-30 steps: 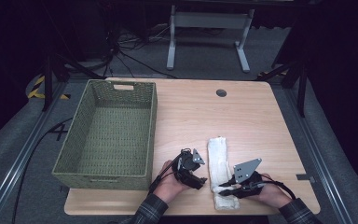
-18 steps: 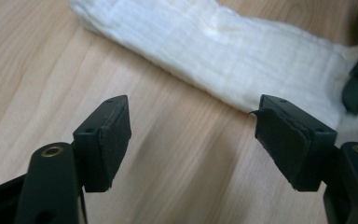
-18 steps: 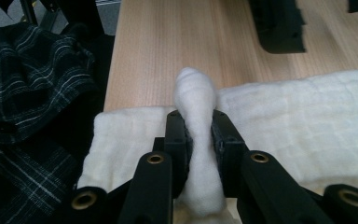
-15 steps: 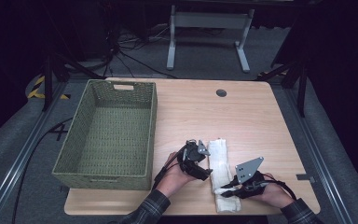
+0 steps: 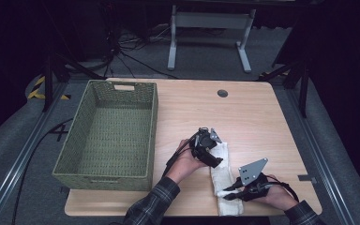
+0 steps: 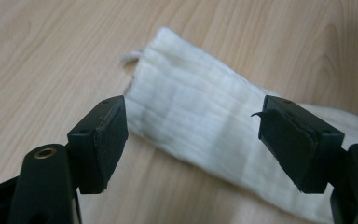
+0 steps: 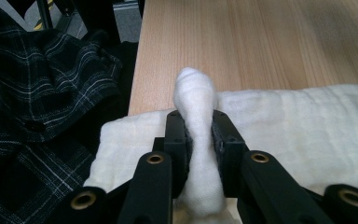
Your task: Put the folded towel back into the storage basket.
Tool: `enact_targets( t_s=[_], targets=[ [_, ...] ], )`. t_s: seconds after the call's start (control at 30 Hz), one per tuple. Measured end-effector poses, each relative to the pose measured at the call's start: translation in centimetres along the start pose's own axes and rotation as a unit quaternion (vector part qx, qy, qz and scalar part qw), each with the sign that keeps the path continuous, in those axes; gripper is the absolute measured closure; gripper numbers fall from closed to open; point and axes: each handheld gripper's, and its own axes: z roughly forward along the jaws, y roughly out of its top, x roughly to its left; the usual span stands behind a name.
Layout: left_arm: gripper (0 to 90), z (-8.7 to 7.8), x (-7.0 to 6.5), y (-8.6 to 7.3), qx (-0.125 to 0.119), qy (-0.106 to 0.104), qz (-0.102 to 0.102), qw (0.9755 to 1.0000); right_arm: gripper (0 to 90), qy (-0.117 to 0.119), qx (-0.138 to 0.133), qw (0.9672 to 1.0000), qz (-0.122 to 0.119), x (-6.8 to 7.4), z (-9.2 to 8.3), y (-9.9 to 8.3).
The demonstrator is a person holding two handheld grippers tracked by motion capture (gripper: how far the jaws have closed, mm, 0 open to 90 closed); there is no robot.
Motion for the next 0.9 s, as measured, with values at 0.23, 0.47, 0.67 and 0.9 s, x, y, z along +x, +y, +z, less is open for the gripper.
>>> enact_targets(
  t_s=[0.23,0.47,0.67,0.9],
  targets=[
    [21.6,1.7,1.0,1.2,0.016,0.005,0.016,0.9997,79.5,0.003,0.001,1.0000,0.001,-0.1,0.0,0.0],
    [21.1,3.8,2.1,1.2,0.032,-0.019,0.024,0.9990,79.5,0.006,0.002,1.0000,0.002,-0.1,0.0,0.0],
    [26.3,3.9,2.1,0.9,0.029,-0.029,0.033,0.9986,79.5,0.007,0.000,1.0000,0.003,-0.2,-0.1,0.0],
    [50.9,3.5,2.0,0.8,0.021,-0.049,0.040,0.9978,79.5,0.005,0.001,1.0000,0.006,-0.3,-0.1,0.0]
  ],
)
